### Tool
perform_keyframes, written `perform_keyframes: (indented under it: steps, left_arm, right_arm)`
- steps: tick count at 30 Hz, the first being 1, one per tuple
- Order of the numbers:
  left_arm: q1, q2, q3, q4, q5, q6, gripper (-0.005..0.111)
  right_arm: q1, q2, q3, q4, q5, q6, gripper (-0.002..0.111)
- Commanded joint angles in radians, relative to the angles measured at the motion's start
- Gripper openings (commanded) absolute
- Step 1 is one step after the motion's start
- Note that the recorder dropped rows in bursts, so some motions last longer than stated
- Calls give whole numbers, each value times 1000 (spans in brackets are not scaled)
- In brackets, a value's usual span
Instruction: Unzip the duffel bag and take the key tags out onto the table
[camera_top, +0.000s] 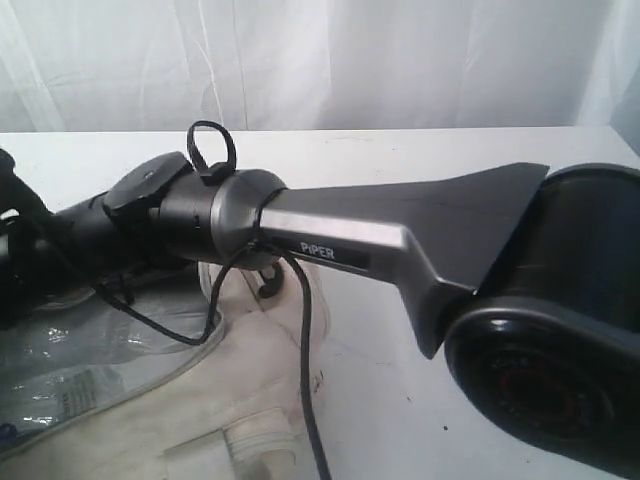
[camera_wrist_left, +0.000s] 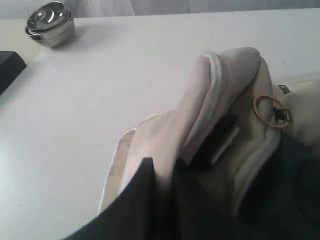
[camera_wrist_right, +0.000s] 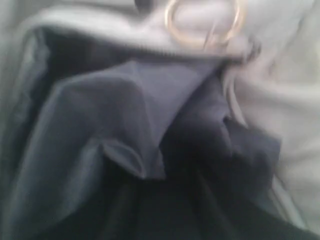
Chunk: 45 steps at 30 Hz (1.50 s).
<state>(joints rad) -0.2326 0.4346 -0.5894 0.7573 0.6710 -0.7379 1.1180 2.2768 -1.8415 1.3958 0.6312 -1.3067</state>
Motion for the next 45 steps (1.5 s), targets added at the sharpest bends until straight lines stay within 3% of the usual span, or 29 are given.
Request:
perform_keyframes:
  steps: [1,4,8,11,14,19,27,36,40,45]
  left_arm:
    - [1,-18,27,7,-104,24,0]
    - [1,-18,48,7,-102,24,0]
    - [1,-18,52,7,-102,24,0]
    - [1,-18,52,5,-100,24,0]
    - [1,-18,52,-52,-97,25,0]
    - [1,-18,52,-151,-95,89,0]
    - [1,-18,52,-151,-97,110,0]
    - [1,-18,52,-11,-295,99,0]
    - [1,-18,52,-43,-366,20,0]
    - [1,-18,52,-43,-356,13,2]
  right_arm:
    - [-31,-31,1,-370,83,271,58]
    - [-71,-84,1,-563,250,399,58]
    - [-102,-98,1,-962,590,667,58]
    - [-102,-134,47,-1064,590,803,58]
    - [-102,-197,84,-1097,590,796,58]
    - [-102,-297,167,-1402,590,894,58]
    - [-102,-331,271,-1242,590,908,58]
    - [-102,-369,270,-1131,590,908,58]
    - [-102,-409,270,-1119,491,908,58]
    - [-102,-426,270,-1059,331,908,58]
